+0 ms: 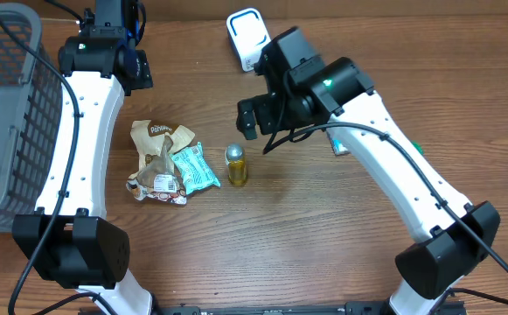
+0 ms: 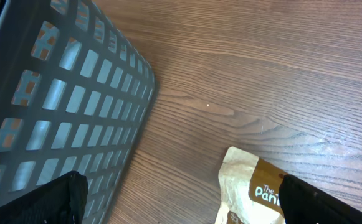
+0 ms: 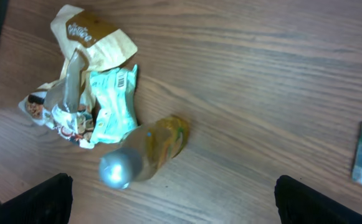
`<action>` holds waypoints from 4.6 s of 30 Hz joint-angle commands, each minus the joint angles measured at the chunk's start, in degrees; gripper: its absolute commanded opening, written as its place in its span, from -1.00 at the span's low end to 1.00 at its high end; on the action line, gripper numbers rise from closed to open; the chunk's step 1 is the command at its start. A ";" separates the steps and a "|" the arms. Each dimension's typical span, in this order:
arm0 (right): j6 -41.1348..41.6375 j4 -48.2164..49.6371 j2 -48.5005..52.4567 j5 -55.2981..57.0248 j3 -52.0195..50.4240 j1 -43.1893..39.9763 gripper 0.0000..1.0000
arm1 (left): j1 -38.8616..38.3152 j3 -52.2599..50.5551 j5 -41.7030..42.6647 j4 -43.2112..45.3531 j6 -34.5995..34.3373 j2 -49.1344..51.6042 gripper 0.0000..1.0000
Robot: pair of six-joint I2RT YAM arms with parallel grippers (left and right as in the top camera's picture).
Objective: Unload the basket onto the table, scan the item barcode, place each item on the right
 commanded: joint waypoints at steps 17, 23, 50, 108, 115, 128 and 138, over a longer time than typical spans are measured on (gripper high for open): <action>13.51 -0.83 -0.59 5.31 -0.92 3.45 1.00 | -0.50 0.90 -0.74 0.07 0.48 -1.07 0.99; 16.41 1.46 -0.59 8.24 -4.17 6.01 1.00 | -0.50 0.92 -0.74 0.04 0.48 -1.07 0.99; 24.94 20.79 -0.59 16.24 -19.10 14.32 1.00 | -0.50 0.90 -0.74 0.04 0.48 -1.07 0.99; 24.70 19.85 1.25 19.98 -20.98 13.88 -0.06 | -0.50 0.90 -0.74 0.04 0.48 -1.07 0.99; 24.28 15.65 1.22 23.96 -18.49 11.74 -0.07 | -0.50 0.90 -0.74 0.04 0.48 -1.07 0.99; 21.20 15.04 0.28 28.09 -18.45 11.15 -0.10 | -0.50 0.90 -0.74 0.07 0.48 -1.07 0.99; 13.68 13.16 -2.05 28.89 -18.45 10.19 -0.14 | -0.50 0.90 -0.74 0.07 0.48 -1.07 0.99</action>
